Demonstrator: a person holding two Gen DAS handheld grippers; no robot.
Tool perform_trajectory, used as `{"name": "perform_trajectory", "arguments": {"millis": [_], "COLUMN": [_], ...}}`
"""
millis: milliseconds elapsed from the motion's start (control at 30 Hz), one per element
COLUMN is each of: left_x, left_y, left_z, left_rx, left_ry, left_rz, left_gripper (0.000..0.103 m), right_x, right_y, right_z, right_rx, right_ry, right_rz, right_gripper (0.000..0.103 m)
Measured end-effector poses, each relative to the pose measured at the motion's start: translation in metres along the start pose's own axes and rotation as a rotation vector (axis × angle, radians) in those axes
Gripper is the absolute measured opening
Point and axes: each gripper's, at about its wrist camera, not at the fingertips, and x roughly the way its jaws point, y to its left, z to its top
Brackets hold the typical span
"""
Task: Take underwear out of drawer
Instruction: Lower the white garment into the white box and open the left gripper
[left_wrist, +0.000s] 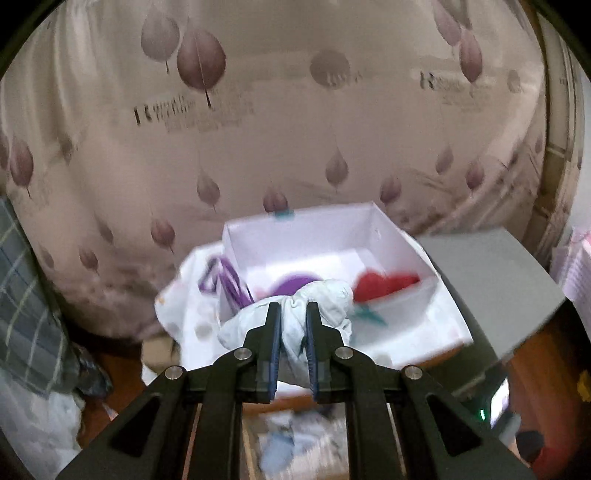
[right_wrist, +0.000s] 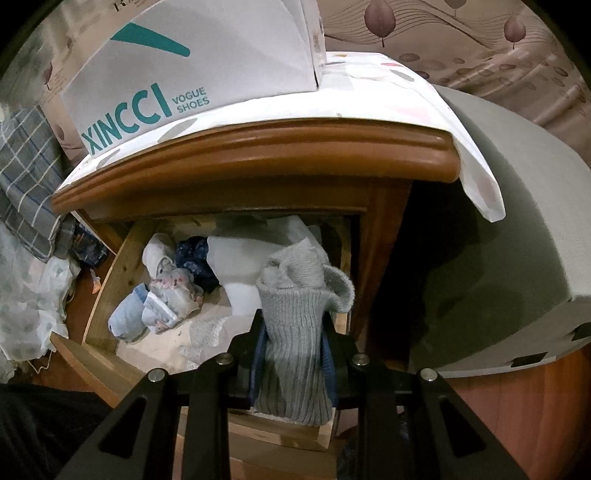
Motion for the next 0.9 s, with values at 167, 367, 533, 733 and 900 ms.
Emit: {"name": "perform_trajectory", "arguments": {"millis": [167,367,533,733,900], "left_x": [0.04,0.104,0.146,0.182,0.2], "left_y": [0.012,0.024,0.026,0.028,0.021], "left_z": [0.038,0.053,0.053,0.043,0.031], "left_rx": [-0.01,-0.035,-0.039,-0.054,-0.023], "left_ry": [0.024,0.104,0.147,0.204,0.24], "left_rz": [0.037,0.057,0.056,0.065,0.076], "left_gripper": [0.011,0.011,0.011,0.011,0.011], "right_x": [-0.002,0.0,0.003,0.004,0.007], "right_y": [-0.002,-0.003,-0.004,-0.003,-0.002], "right_z": [0.0,0.002,0.003,0.004,0.004], "right_rx": [0.009,0.014,0.019,0.024,0.026], "right_ry": [-0.011,-0.011,0.001,0.005,0.014], "right_rz": [-0.016,-0.026,-0.028,-0.019,-0.008], "right_gripper": [0.026,0.026,0.026,0.026,0.026]}}
